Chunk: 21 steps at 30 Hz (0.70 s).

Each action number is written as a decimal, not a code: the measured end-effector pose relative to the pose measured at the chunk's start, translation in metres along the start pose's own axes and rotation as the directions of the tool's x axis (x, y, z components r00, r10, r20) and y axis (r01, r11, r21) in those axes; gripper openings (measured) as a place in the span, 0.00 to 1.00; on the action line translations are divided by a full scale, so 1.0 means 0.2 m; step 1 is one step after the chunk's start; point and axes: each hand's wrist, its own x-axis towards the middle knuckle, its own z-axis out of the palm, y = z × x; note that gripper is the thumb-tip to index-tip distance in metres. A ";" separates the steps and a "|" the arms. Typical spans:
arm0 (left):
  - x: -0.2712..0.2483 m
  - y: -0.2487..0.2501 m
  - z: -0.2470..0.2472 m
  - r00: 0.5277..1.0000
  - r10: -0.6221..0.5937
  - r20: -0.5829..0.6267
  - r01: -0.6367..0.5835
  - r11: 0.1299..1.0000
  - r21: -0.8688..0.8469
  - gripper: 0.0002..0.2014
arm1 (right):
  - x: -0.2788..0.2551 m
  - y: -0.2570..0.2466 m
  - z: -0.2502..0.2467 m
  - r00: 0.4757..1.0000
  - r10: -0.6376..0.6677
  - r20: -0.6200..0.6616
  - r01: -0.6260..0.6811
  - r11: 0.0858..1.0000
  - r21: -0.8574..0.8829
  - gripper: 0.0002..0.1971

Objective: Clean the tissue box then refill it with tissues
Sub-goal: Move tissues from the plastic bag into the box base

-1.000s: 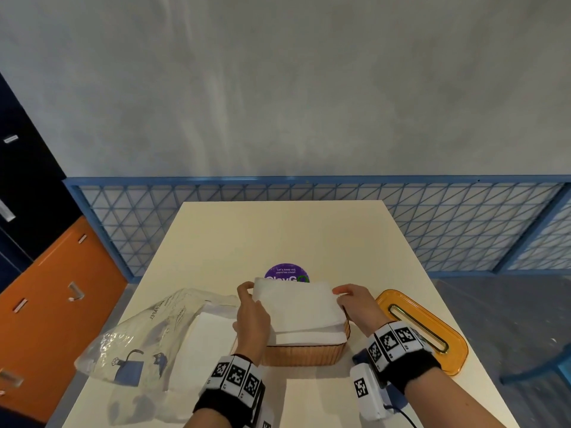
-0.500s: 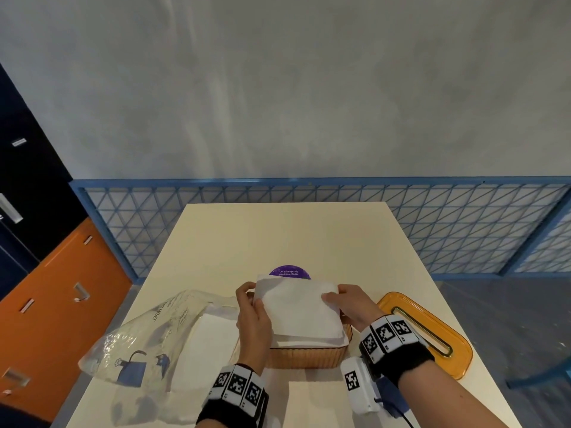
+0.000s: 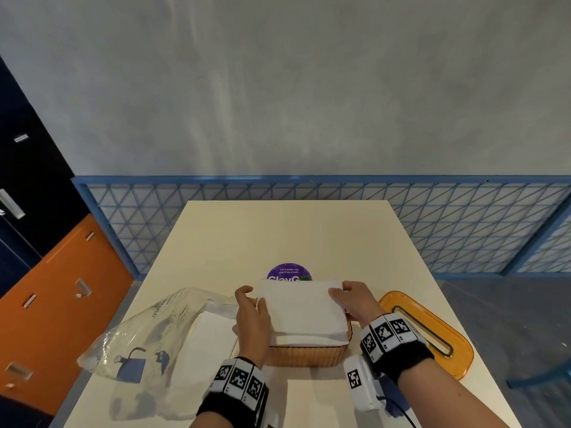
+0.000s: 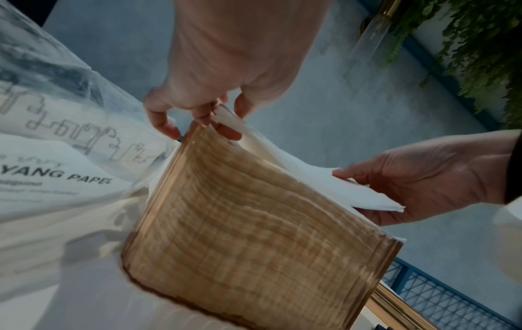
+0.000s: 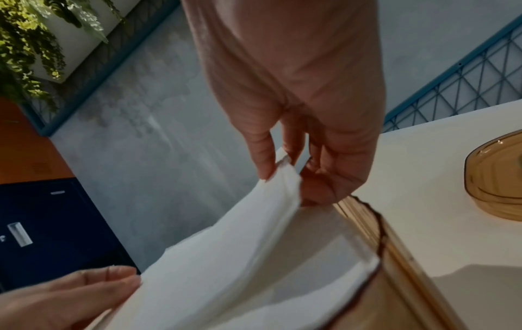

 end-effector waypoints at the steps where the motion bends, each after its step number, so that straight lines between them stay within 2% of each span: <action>1: 0.00 0.00 0.00 1.000 0.004 -0.002 -0.004 1.000 0.027 0.11 | 0.01 0.01 0.00 1.000 -0.003 -0.012 0.003 1.000 -0.029 0.14; 2: 0.00 0.01 0.00 1.000 0.007 0.000 -0.007 0.998 0.061 0.12 | 0.01 0.01 0.00 0.999 -0.007 -0.031 0.005 0.998 -0.067 0.15; 5: 0.01 0.02 0.00 0.999 -0.012 0.032 0.006 0.982 0.188 0.14 | -0.02 0.00 0.00 0.995 -0.055 -0.078 0.038 0.978 -0.204 0.08; 8: 0.02 0.04 -0.01 0.998 -0.010 0.070 -0.014 0.941 0.339 0.17 | -0.04 0.00 0.02 0.988 -0.116 -0.107 0.089 0.970 -0.228 0.06; 12: 0.02 0.03 0.00 0.995 0.013 0.102 -0.063 0.860 0.507 0.19 | -0.05 0.01 0.03 0.982 -0.149 -0.113 0.117 0.961 -0.249 0.09; 16: 0.02 0.01 0.00 0.993 0.028 0.116 -0.099 0.736 0.669 0.19 | -0.06 0.03 0.05 0.972 -0.219 -0.083 0.183 0.931 -0.315 0.13; 21: 0.02 0.01 -0.01 0.985 0.046 0.165 -0.155 0.642 0.751 0.20 | -0.06 0.04 0.06 0.963 -0.266 -0.039 0.235 0.903 -0.361 0.17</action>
